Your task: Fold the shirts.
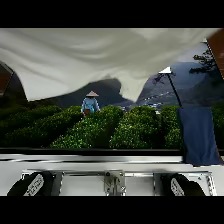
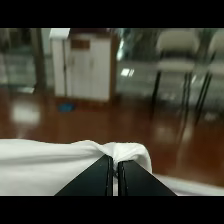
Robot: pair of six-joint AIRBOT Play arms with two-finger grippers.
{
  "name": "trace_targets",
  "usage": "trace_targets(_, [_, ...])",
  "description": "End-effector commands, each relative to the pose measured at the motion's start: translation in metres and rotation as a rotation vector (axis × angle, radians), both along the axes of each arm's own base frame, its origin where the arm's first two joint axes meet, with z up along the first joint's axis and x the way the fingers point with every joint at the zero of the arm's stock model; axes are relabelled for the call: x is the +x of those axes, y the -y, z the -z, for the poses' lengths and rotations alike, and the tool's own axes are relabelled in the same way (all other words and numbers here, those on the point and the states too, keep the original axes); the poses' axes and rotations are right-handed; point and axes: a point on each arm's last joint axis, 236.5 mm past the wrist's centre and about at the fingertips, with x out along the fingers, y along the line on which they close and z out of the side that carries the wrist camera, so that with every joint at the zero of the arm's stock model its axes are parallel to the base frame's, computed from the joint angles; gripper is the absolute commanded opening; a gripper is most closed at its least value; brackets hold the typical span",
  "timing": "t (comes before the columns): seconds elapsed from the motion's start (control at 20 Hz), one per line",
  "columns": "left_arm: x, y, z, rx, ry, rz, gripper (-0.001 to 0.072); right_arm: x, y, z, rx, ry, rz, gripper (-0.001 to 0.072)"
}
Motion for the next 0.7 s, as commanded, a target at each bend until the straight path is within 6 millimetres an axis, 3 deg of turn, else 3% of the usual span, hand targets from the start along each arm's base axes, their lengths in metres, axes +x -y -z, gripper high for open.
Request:
trace_targets(0.0, [-0.082,0.023,-0.049,0.002,0.177,-0.025,0.004,-0.119,0.01,-0.066,-0.041,0.241,0.169,0.0066])
trace_targets(0.1, [-0.094,0.019,-0.032,0.008,0.129,-0.072,0.004,-0.134,0.013,-0.048,-0.07,0.171,0.21,0.0066])
trace_targets(0.2, [-0.1,0.016,-0.011,0.033,0.063,-0.109,0.0041,-0.134,0.017,-0.019,-0.103,0.054,0.234,0.0066])
trace_targets(0.3, [-0.098,0.015,0.015,0.051,-0.037,-0.121,0.0041,-0.128,0.022,0.009,-0.096,-0.069,0.247,0.0066])
trace_targets(0.45, [-0.079,0.011,0.074,0.068,-0.269,-0.099,0.0041,-0.106,0.033,0.057,-0.079,-0.296,0.257,0.0066])
trace_targets(0.55, [-0.058,0.004,0.12,0.043,-0.433,-0.081,0.004,-0.083,0.041,0.115,-0.056,-0.563,0.251,0.0066])
trace_targets(0.65, [-0.033,-0.006,0.174,-0.004,-0.604,-0.061,0.004,-0.058,0.048,0.191,-0.008,-0.893,0.232,0.0065])
